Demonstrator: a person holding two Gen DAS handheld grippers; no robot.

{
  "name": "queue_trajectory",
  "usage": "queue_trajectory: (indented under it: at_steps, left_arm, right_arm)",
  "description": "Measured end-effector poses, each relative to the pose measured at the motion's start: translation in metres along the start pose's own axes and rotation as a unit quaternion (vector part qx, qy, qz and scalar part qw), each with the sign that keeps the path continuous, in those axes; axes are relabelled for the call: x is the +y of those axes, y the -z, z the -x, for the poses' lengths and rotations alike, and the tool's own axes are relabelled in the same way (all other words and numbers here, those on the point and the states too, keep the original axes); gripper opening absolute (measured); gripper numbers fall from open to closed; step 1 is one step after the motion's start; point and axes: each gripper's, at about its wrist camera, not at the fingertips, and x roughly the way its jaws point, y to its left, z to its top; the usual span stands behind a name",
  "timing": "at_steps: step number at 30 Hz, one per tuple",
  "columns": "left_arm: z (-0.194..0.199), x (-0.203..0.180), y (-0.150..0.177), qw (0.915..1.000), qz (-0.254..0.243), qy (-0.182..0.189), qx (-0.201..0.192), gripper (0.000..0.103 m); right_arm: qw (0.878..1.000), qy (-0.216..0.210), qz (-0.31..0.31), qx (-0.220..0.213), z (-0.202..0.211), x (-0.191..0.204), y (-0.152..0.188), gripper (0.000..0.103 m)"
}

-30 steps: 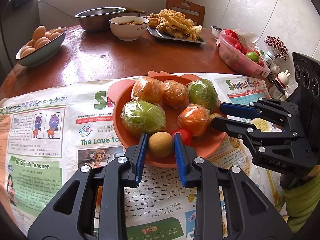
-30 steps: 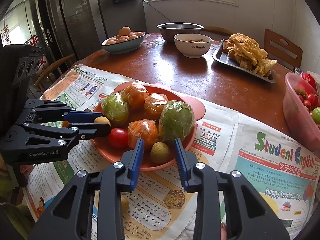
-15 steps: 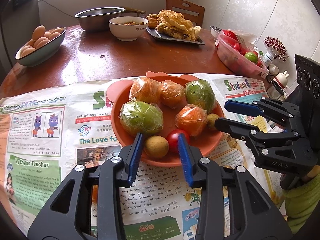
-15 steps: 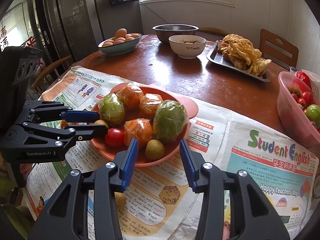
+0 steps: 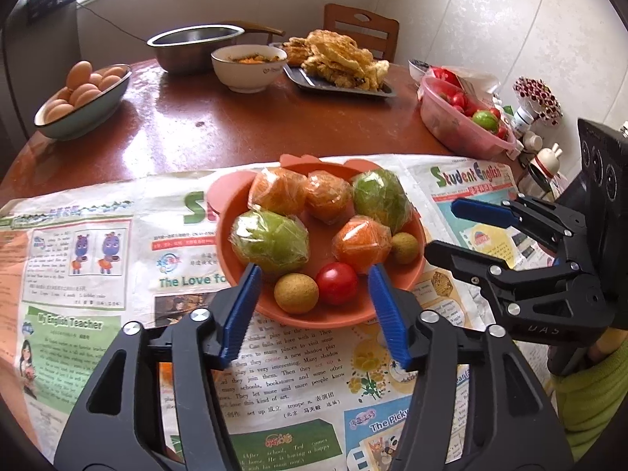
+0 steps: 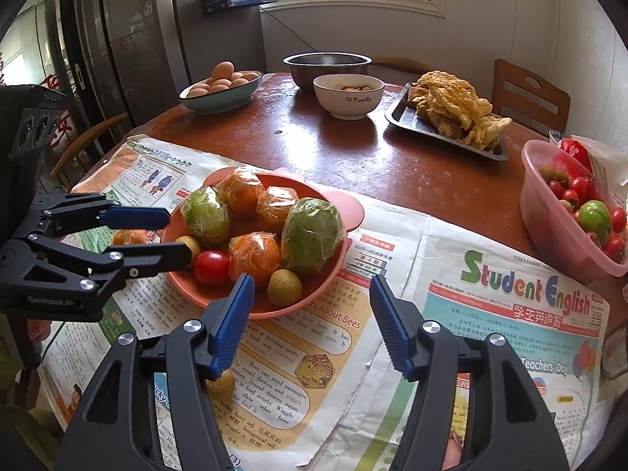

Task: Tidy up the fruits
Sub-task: 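Withdraw both open tools from the plate toward the remaining fruits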

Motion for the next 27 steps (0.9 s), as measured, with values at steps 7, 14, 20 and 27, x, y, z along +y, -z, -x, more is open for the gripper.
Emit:
queue_trajectory:
  at_steps: [7, 14, 20, 27]
  left_arm:
    - [0.013, 0.001, -0.004, 0.9998, 0.005, -0.016, -0.013, 0.074]
    - [0.024, 0.001, -0.001, 0.9994, 0.006, -0.029, -0.021, 0.088]
    - [0.034, 0.001, 0.001, 0.9988, 0.006, -0.039, -0.028, 0.093]
    - [0.047, 0.004, 0.004, 0.9981, 0.01, -0.048, -0.037, 0.093]
  right_arm:
    - [1.0, 0.015, 0.0, -0.01, 0.008, 0.002, -0.001, 0.076]
    - [0.999, 0.025, -0.005, -0.02, 0.018, 0.003, -0.002, 0.085]
    - [0.999, 0.034, -0.008, -0.03, 0.027, 0.005, -0.003, 0.091]
    - [0.998, 0.041, -0.009, -0.038, 0.038, 0.009, -0.003, 0.094]
